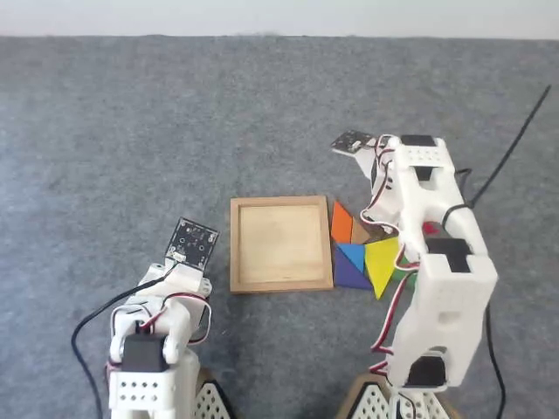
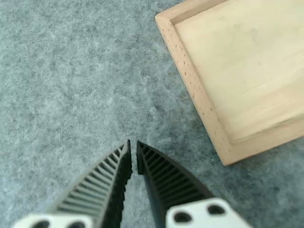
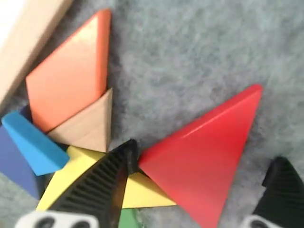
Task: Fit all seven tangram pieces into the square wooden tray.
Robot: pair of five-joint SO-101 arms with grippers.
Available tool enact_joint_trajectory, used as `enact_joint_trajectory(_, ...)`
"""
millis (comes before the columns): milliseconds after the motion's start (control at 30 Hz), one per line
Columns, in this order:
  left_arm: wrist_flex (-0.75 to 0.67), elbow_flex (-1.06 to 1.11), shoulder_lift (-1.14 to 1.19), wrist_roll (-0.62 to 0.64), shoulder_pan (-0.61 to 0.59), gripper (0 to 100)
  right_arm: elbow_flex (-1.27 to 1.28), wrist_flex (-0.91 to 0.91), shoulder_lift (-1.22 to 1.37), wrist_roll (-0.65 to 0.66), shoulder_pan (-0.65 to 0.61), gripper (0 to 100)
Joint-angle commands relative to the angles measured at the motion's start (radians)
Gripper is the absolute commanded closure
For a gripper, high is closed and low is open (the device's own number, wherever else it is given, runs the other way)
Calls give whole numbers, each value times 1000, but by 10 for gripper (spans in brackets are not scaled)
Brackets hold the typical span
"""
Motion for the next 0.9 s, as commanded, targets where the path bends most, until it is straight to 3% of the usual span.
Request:
enact_joint_trajectory(0,5,-8,-23,-8,-5,981,-71,24,35,-44,38,724)
enact_joint_trajectory(200,5,-8,-23,-8,-5,981,-74,16,35,-43,30,857)
enact_joint_trajectory(600,5,-8,-23,-8,-5,981,-120,108,-97,-71,7,861)
enact_joint_trajectory(867,5,-8,-23,-8,-5,981,-138,260,-361,-89,-165,861)
